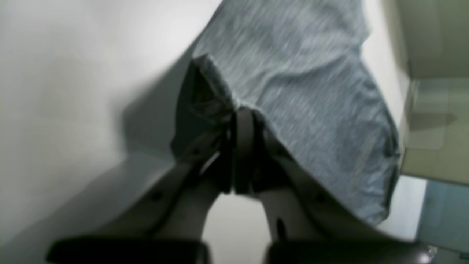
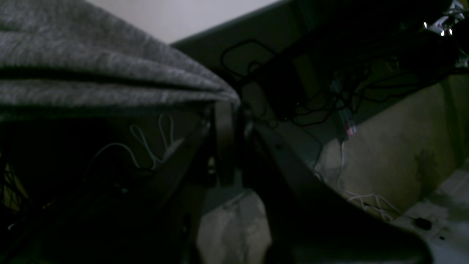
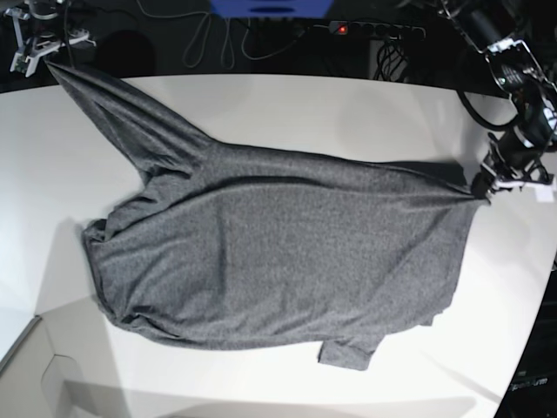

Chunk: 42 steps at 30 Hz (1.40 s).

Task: Layout the t-shirt on the table in an organized manner, then fold the t-shirt properly
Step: 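Pull the sleeve away from the left gripper with the right gripper, then release the sleeve and regrasp the shirt shoulder with the right gripper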

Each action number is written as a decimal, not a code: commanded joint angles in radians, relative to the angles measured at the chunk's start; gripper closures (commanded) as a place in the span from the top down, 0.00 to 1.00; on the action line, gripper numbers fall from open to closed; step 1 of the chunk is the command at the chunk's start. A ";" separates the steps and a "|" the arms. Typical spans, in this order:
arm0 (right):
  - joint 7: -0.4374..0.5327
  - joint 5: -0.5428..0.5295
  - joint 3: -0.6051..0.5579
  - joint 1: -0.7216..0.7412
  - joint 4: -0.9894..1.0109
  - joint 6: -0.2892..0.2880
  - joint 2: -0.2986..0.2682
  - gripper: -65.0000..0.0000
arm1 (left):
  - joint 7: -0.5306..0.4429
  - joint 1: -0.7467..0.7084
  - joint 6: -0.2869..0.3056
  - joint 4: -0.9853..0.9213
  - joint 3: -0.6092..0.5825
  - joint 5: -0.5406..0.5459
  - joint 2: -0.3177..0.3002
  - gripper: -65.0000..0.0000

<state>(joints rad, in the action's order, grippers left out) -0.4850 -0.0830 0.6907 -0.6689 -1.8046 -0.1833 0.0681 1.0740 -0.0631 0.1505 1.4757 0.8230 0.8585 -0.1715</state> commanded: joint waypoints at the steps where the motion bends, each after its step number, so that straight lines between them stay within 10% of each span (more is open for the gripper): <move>1: 0.018 0.004 0.005 -0.013 -0.014 0.003 -0.007 0.00 | -0.007 -0.007 0.004 0.019 0.002 0.017 -0.015 0.00; 20: 0.016 0.004 0.002 -0.013 0.073 -0.152 -0.004 0.00 | -0.062 -0.045 0.004 0.007 -0.001 -0.061 -0.016 0.00; 32: 0.018 0.004 -0.280 -0.097 0.164 -0.515 -0.024 0.00 | -0.064 -0.028 0.004 0.007 -0.001 -0.064 -0.021 0.00; 42: 0.018 0.004 -0.406 -0.119 0.165 -0.515 -0.081 0.00 | -0.064 -0.028 0.004 0.007 0.005 -0.060 -0.026 0.00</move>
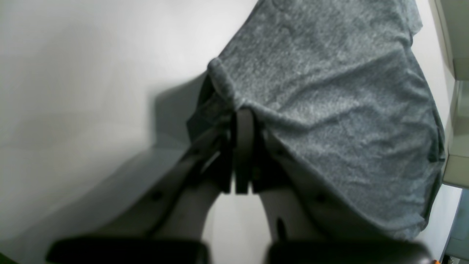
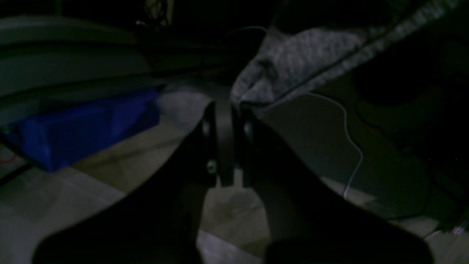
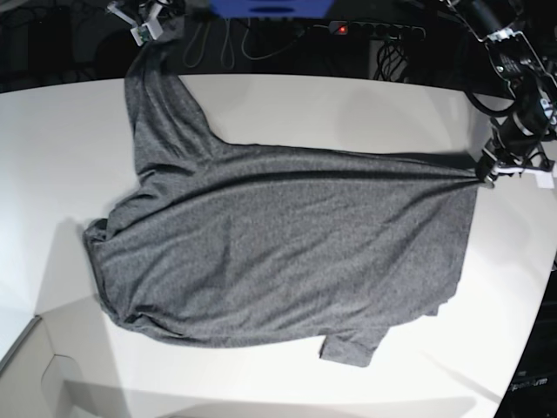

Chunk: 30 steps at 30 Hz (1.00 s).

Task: Layout the t-shirt on the table in an organized manner, then fold the t-shirt properly
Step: 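Release the sleeve and regrasp the shirt shoulder with the right gripper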

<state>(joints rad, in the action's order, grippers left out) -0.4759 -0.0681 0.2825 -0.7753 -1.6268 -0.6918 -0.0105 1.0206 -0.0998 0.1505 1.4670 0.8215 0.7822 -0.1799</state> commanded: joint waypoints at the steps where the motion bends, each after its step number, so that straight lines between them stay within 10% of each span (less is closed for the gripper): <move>1: 0.009 -0.011 0.002 -0.013 -0.011 -0.006 -0.003 0.00 | -0.010 0.008 0.004 0.016 0.006 0.016 -0.017 0.00; 13: 0.013 -0.017 0.070 -0.017 -0.016 -0.006 -0.012 0.43 | -0.010 0.008 0.004 0.016 0.005 0.019 -0.017 0.00; 23: 0.010 -0.187 0.358 0.024 -0.102 -0.006 -0.012 0.45 | -0.010 0.008 0.004 0.016 0.006 0.019 -0.017 0.00; 30: 0.007 -0.210 0.278 0.147 -0.234 -0.006 -0.010 0.45 | -0.010 0.008 0.004 0.016 0.006 0.019 -0.011 0.00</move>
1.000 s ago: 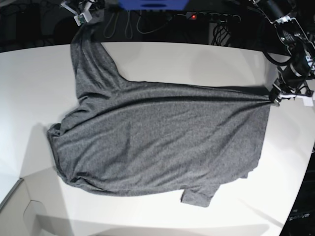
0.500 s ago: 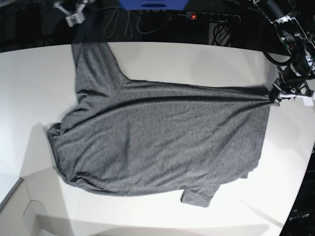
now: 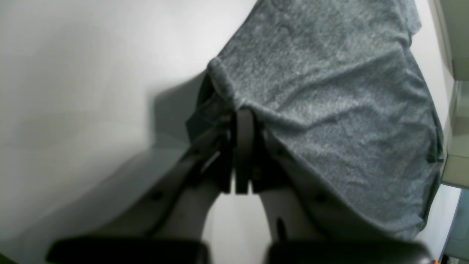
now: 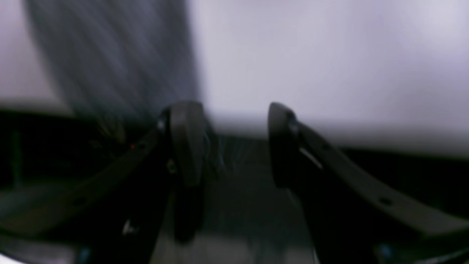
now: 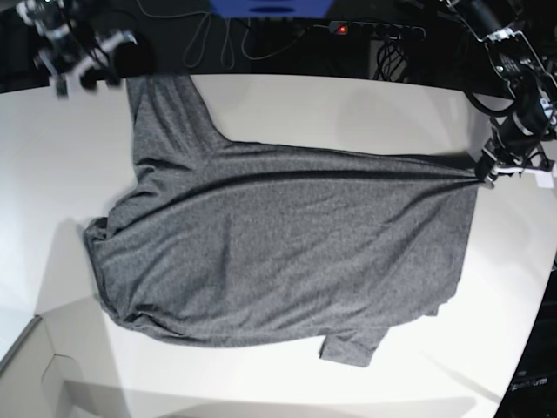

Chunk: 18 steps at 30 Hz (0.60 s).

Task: Layout the t-shirt on the table in an organized manner, then fold the t-shirt properly
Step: 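Release the sleeve and regrasp the shirt shoulder with the right gripper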

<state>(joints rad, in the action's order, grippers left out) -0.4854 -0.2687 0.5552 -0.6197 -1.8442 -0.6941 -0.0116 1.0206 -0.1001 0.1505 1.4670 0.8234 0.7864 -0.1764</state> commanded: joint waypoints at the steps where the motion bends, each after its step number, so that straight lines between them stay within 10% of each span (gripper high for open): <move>1: 0.015 -0.010 -0.016 0.021 -0.016 -0.004 -0.009 0.45 | -0.010 0.009 0.004 0.016 0.004 0.015 -0.013 0.00; 18: -0.253 -0.008 -0.100 0.515 0.286 -0.004 -0.098 0.45 | -0.012 0.007 0.004 0.018 0.007 0.017 -0.010 0.00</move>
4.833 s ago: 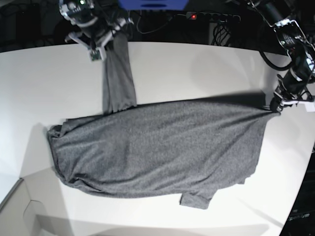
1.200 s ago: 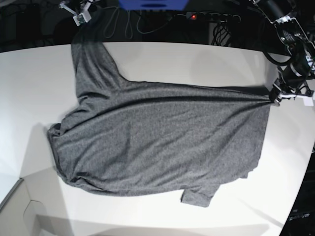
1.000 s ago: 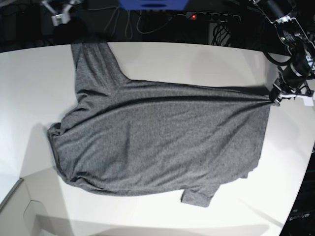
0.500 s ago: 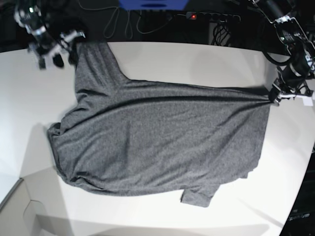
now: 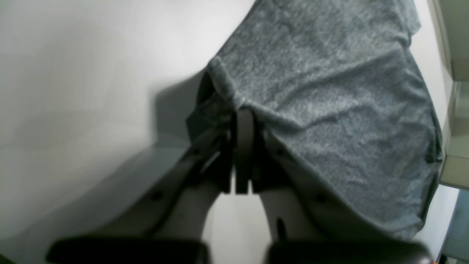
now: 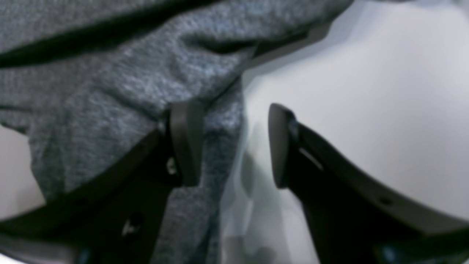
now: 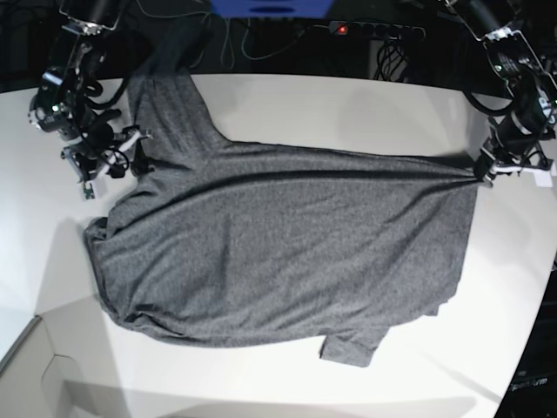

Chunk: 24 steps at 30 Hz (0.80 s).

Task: Layout the t-shirt on the table in an organized manner, then fold the t-shirt properly
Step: 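Release the sleeve and regrasp the shirt shoulder with the right gripper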

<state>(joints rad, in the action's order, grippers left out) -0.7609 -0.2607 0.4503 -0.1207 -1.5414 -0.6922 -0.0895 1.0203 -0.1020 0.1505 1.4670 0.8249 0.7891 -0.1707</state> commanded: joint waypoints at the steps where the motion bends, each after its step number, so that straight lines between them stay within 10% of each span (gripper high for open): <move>1: 0.022 -0.016 0.003 0.020 -0.001 -0.006 -0.020 0.45 | -0.011 0.009 0.004 0.018 0.006 0.014 -0.016 0.00; 8: 0.019 -0.016 0.003 0.022 0.040 -0.006 -0.016 0.41 | -0.011 0.012 0.004 0.018 0.006 0.014 -0.014 0.00; 14: 0.014 -0.018 -0.052 -0.004 0.032 -0.006 -0.002 0.01 | -0.011 0.023 0.004 0.018 0.006 0.014 0.000 0.00; 24: 0.014 -0.018 0.002 -0.112 -0.281 -0.006 0.024 0.00 | -0.011 0.023 0.004 0.019 0.006 0.014 0.003 0.00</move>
<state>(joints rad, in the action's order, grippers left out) -0.7601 -0.2687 0.4477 -0.2287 -1.8061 -0.6930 -0.0647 1.0176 -0.0883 0.1501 1.4670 0.8288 0.7868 -0.1524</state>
